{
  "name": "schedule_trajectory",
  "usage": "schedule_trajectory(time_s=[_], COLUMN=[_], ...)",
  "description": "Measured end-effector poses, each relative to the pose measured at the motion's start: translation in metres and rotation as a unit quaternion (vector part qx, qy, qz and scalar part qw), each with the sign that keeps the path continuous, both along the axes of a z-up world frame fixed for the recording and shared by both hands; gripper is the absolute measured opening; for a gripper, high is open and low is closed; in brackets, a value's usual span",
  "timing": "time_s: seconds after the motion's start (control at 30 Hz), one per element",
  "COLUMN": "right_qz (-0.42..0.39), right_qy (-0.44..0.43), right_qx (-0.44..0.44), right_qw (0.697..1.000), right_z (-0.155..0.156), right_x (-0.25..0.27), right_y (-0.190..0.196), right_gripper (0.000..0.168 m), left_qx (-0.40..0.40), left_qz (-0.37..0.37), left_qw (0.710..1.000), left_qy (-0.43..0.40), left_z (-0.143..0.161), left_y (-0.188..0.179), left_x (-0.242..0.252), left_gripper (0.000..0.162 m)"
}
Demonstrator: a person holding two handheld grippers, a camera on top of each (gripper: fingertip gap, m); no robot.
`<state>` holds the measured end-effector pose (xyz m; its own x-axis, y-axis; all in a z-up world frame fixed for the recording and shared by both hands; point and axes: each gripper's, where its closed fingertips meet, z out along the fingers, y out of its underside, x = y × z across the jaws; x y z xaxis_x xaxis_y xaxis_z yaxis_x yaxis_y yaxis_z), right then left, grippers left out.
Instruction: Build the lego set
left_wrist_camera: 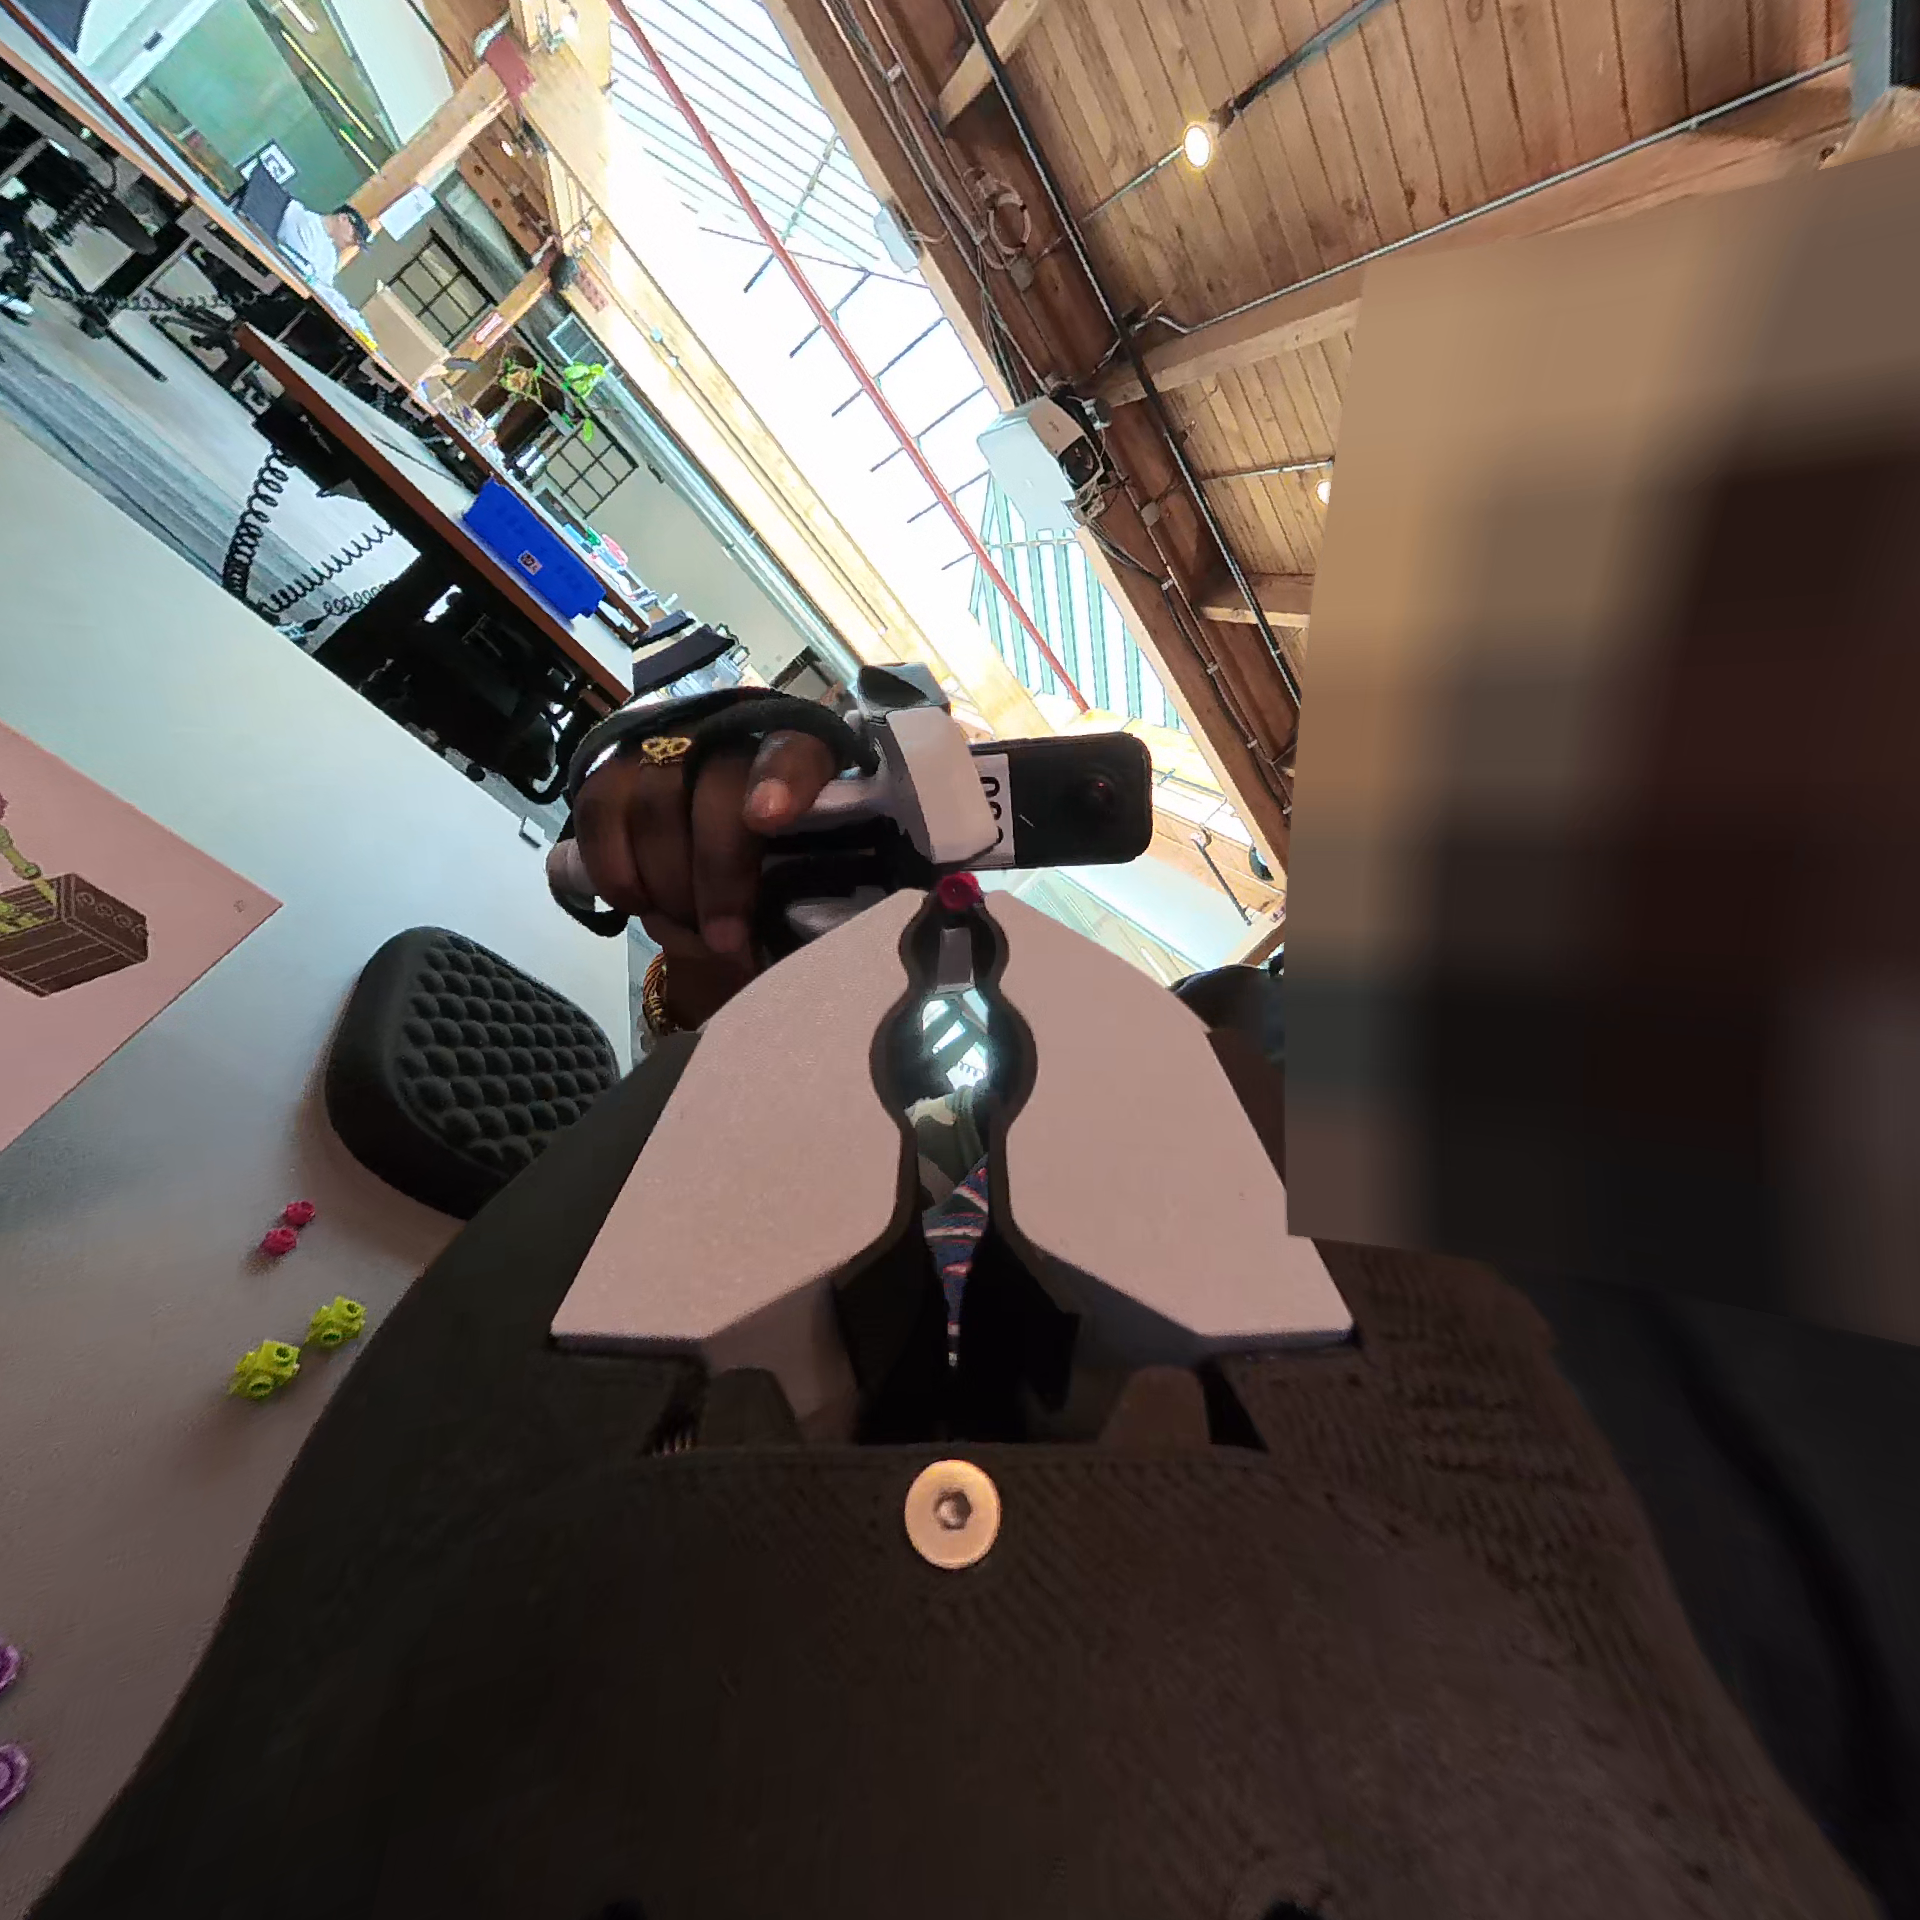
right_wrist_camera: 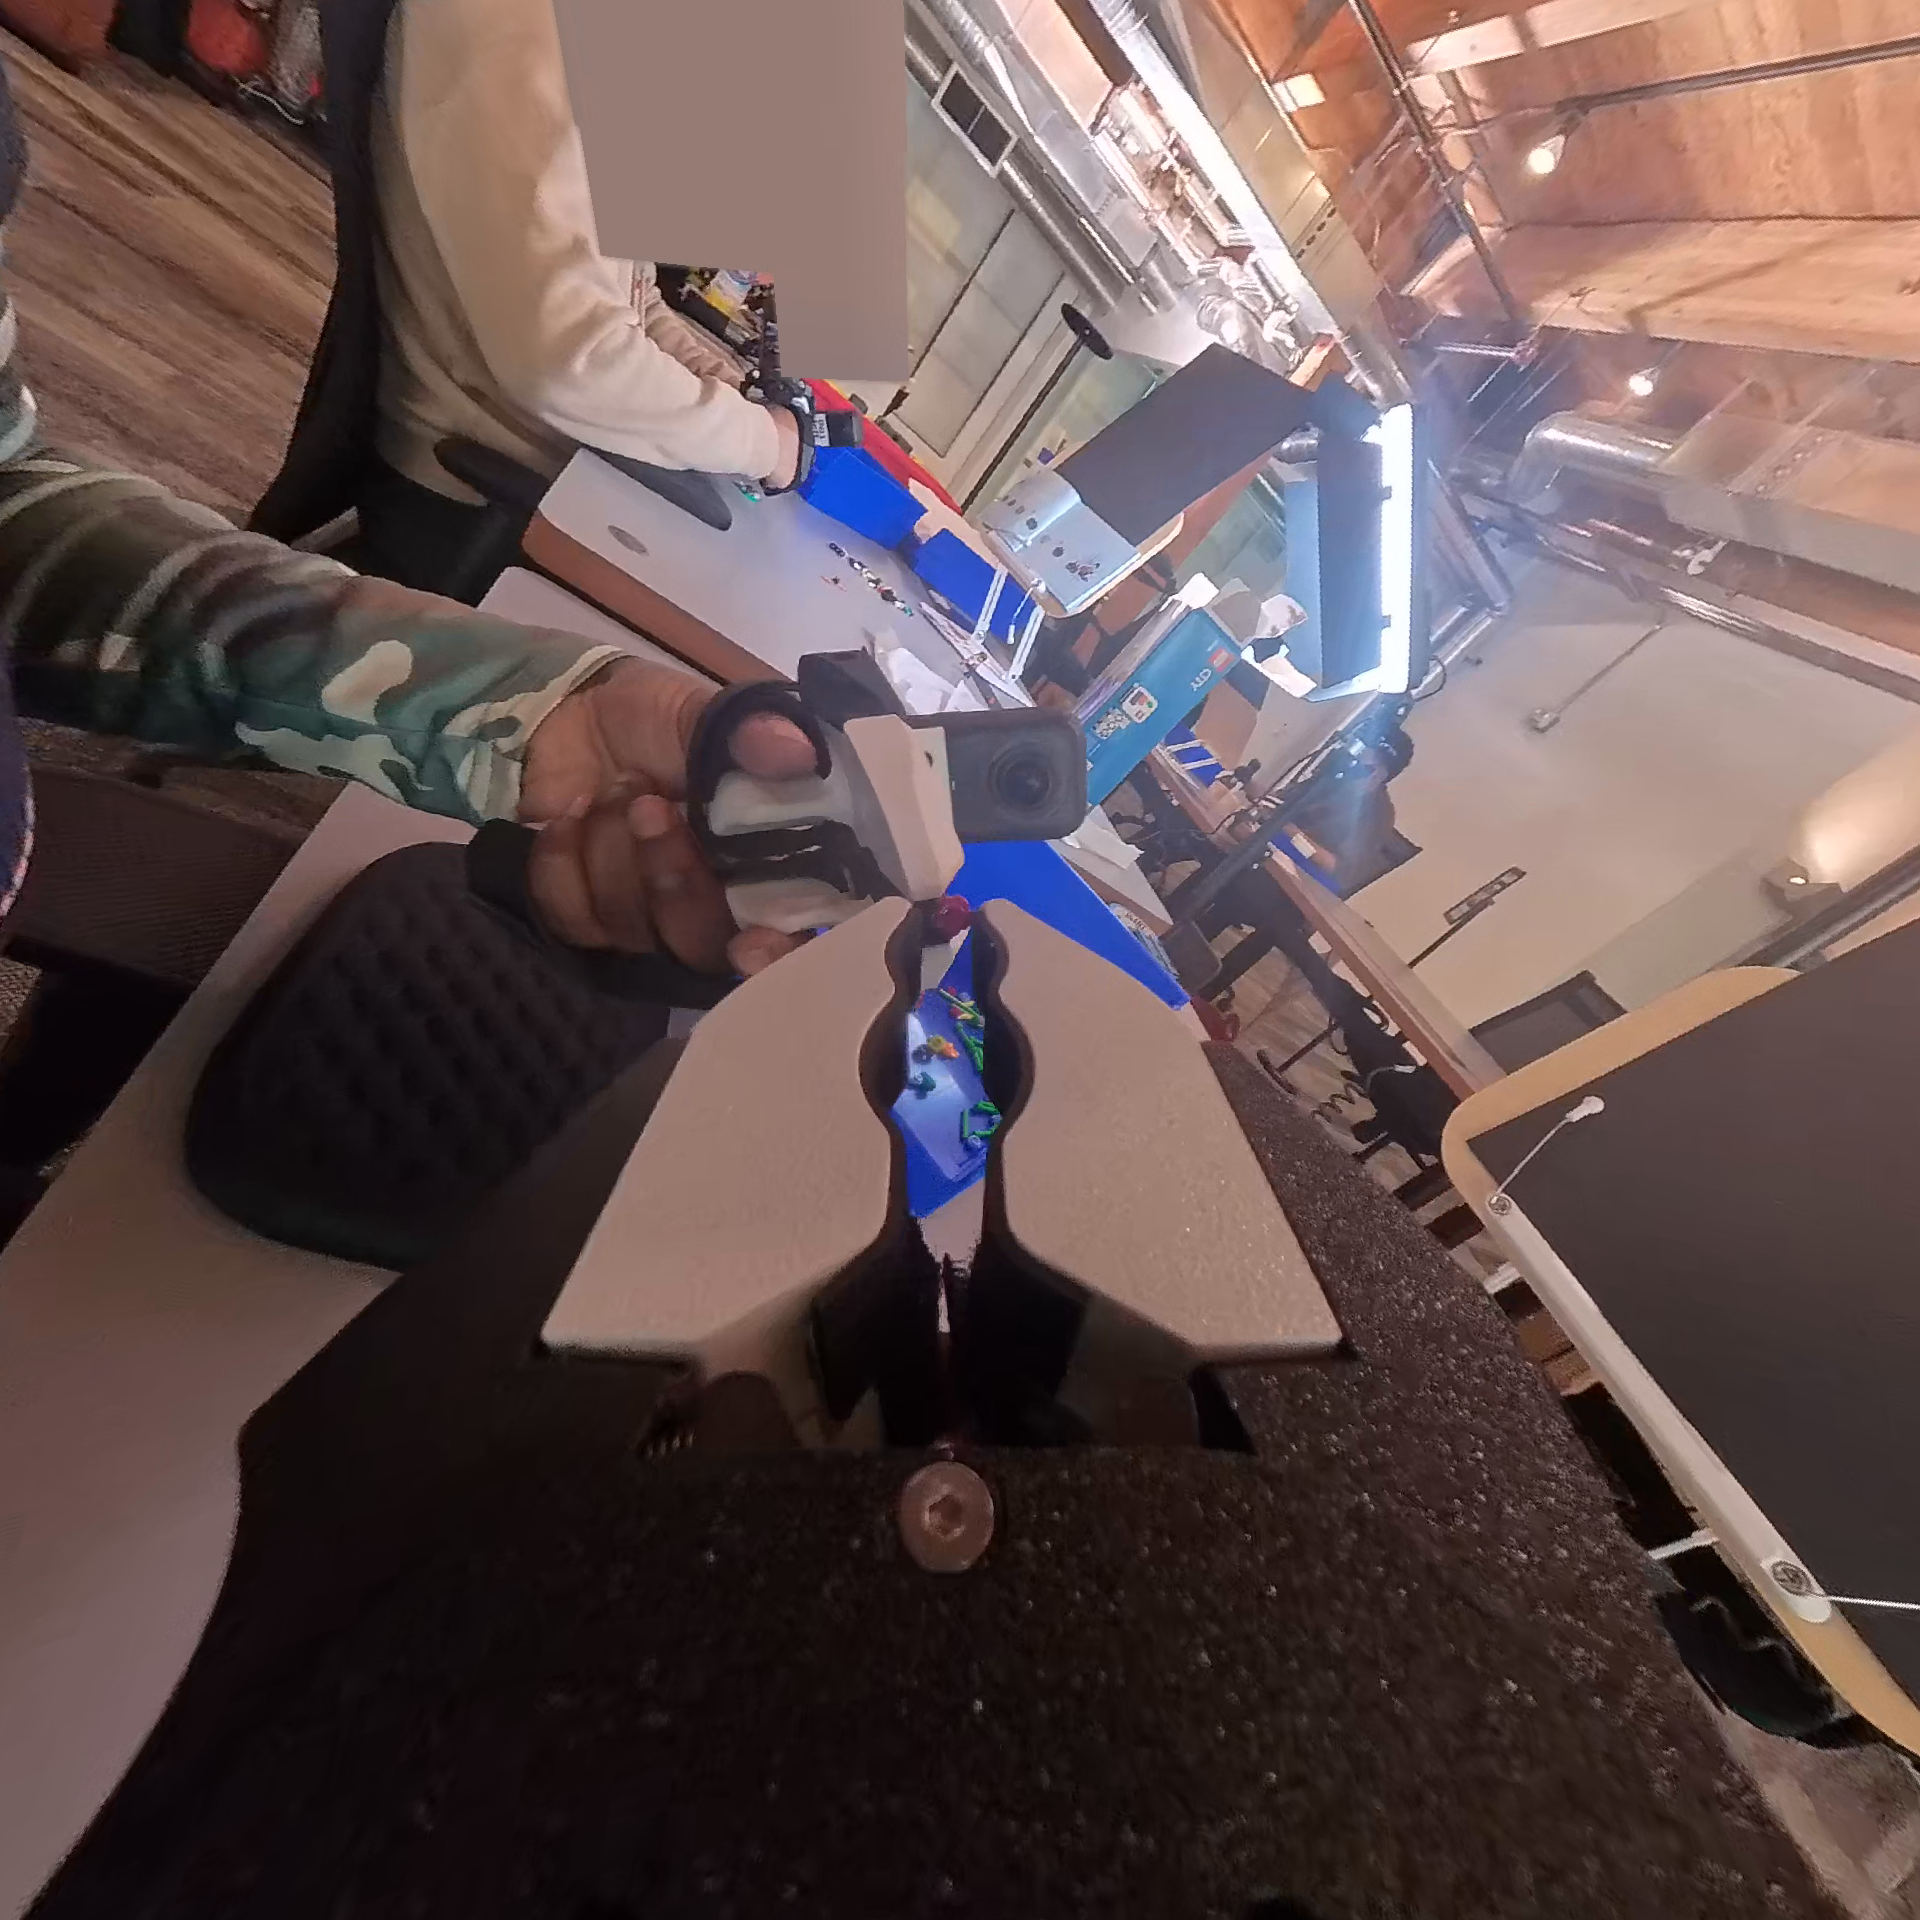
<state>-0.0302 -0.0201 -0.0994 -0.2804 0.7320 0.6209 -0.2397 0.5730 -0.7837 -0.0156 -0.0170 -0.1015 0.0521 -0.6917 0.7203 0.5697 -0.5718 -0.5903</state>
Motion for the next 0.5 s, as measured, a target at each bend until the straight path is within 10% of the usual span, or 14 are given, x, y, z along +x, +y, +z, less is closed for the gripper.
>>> schedule_trajectory(time_s=[0.37,0.5], right_qz=[-0.004,-0.037], right_qy=[-0.009,-0.169], right_qx=[-0.037,-0.046], right_qw=[0.999,0.984], right_z=[-0.003,-0.056], right_x=[0.013,0.034], right_y=[0.012,0.037], right_gripper=[0.007,0.007], left_qx=[0.0,-0.004], left_qz=[0.031,0.138], left_qw=[0.997,0.965], left_qy=[0.067,0.224], left_z=[-0.008,-0.031], left_y=[0.005,0.01], left_x=[-0.004,-0.033], left_gripper=[0.017,0.022])
